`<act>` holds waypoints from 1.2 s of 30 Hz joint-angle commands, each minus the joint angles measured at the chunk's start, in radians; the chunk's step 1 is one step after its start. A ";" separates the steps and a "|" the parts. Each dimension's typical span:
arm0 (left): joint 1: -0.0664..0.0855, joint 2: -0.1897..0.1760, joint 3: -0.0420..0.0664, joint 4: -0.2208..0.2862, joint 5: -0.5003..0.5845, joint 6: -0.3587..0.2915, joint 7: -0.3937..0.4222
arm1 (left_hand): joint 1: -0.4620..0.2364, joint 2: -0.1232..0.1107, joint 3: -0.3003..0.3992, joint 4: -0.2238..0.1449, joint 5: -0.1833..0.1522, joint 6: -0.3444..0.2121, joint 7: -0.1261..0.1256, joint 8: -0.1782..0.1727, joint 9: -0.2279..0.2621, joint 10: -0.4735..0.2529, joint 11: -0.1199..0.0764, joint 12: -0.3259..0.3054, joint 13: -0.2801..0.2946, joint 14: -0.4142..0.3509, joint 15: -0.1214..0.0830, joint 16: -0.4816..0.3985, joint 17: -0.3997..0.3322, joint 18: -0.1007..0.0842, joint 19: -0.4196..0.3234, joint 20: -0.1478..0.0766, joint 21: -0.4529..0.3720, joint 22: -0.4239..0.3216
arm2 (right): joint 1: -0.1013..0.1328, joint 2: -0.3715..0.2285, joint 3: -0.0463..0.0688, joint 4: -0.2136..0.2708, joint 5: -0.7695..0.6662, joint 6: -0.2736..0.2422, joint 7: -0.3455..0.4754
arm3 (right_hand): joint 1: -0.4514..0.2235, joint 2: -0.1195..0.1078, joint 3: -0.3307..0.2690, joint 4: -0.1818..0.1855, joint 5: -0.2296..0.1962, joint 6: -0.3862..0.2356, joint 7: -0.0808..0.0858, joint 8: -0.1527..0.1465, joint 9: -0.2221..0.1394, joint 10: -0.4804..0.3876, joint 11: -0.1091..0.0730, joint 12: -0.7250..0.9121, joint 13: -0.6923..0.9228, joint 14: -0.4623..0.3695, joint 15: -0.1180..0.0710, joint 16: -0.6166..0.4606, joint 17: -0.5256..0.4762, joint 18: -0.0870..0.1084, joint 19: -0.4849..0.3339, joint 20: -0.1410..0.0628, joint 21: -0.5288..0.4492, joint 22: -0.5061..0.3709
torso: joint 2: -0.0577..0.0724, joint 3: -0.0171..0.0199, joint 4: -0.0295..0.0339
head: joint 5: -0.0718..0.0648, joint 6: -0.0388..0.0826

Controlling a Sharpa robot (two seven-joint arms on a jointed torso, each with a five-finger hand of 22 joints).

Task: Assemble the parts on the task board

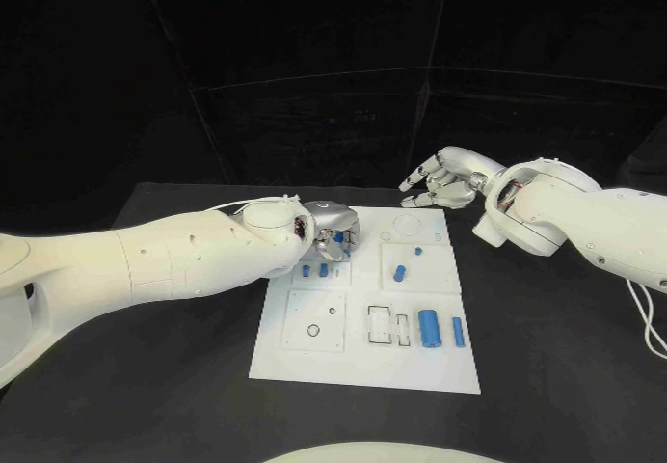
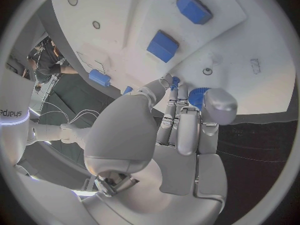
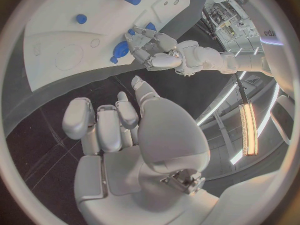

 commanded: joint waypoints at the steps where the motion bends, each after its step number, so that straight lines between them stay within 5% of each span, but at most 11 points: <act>1: 0.000 0.005 0.001 -0.004 -0.012 0.011 -0.003 | 0.010 0.003 0.010 0.000 -0.002 0.009 0.000 -0.008 -0.003 0.011 0.000 -0.008 -0.007 0.033 -0.003 0.006 0.001 -0.007 0.009 -0.002 0.007 0.007 | 0.002 0.001 0.001 0.002 -0.004 -0.005 0.007 | -0.003 0.004 -0.008 0.000 -0.004 -0.005 0.000 0.003 -0.001 -0.008 0.000 -0.004 -0.002 0.019 -0.007 -0.006 0.000 0.012 -0.004 -0.001 -0.005 -0.001 | 0.000 0.0004 0.0007 | -0.001 -0.001; 19: -0.005 0.008 0.001 -0.007 -0.012 0.012 -0.009 | 0.031 0.028 0.072 -0.021 -0.002 0.056 0.001 -0.043 -0.019 0.091 -0.007 -0.056 -0.048 0.039 -0.008 0.016 -0.003 -0.022 0.023 -0.007 0.091 0.102 | 0.002 0.002 0.001 0.002 -0.005 -0.004 0.007 | -0.003 0.004 -0.008 0.000 -0.004 -0.005 0.000 0.003 -0.001 -0.008 0.000 -0.004 -0.002 0.019 -0.007 -0.006 0.000 0.012 -0.004 -0.001 -0.005 -0.001 | -0.001 -0.0003 0.0011 | -0.003 -0.002; 36: -0.003 -0.053 0.012 0.070 -0.011 -0.066 0.012 | 0.032 0.021 0.077 -0.030 -0.002 0.068 0.007 -0.054 -0.022 0.107 -0.005 -0.070 -0.055 0.042 -0.008 0.021 0.000 -0.026 0.027 -0.007 0.115 0.128 | 0.002 0.002 0.001 -0.001 -0.006 -0.005 0.010 | -0.003 0.004 -0.008 0.000 -0.004 -0.005 0.000 0.003 -0.001 -0.008 0.000 -0.004 -0.002 0.019 -0.007 -0.006 0.000 0.012 -0.004 -0.001 -0.005 -0.001 | -0.002 -0.0004 0.0025 | -0.002 0.007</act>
